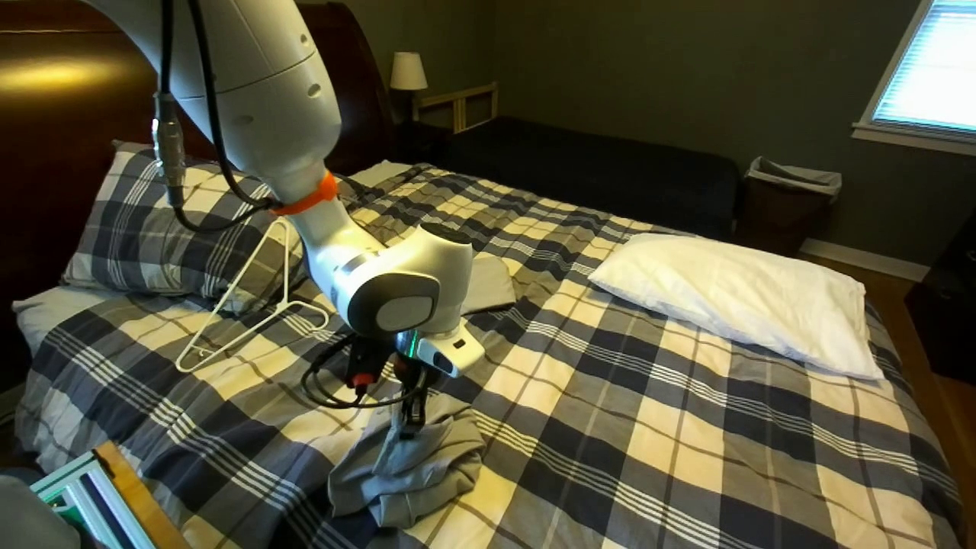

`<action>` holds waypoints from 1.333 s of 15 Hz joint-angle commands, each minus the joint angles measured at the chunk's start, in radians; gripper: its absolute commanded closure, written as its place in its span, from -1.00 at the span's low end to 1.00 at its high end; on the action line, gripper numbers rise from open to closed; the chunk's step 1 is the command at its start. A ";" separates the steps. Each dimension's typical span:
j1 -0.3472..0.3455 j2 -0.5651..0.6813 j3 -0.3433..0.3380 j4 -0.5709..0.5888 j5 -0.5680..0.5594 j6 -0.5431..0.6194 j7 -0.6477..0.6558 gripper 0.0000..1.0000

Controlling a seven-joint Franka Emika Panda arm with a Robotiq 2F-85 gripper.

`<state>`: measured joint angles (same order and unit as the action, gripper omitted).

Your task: Unfold the pillowcase

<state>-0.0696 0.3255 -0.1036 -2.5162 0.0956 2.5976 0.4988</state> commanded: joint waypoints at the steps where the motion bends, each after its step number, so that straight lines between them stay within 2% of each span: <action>1: 0.022 0.025 -0.016 0.016 0.024 0.015 -0.014 1.00; 3: 0.023 -0.003 -0.003 0.002 0.030 0.014 -0.042 1.00; 5: 0.031 -0.079 0.033 -0.040 0.024 0.039 -0.131 0.99; 8: 0.101 -0.212 0.057 -0.078 -0.035 0.015 -0.128 0.99; 10: 0.125 -0.276 0.097 -0.071 -0.036 -0.013 -0.166 0.99; 11: 0.104 -0.178 0.078 -0.026 -0.019 0.011 -0.135 0.96; 13: 0.124 -0.243 0.107 -0.037 -0.021 -0.005 -0.137 0.96; 15: 0.120 -0.248 0.110 -0.050 -0.002 0.012 -0.163 0.99; 19: 0.151 -0.173 0.178 -0.002 0.106 0.230 -0.297 0.99; 20: 0.159 -0.153 0.196 0.019 0.101 0.275 -0.310 0.99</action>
<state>0.0661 0.1024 0.0432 -2.5558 0.1476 2.7625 0.2549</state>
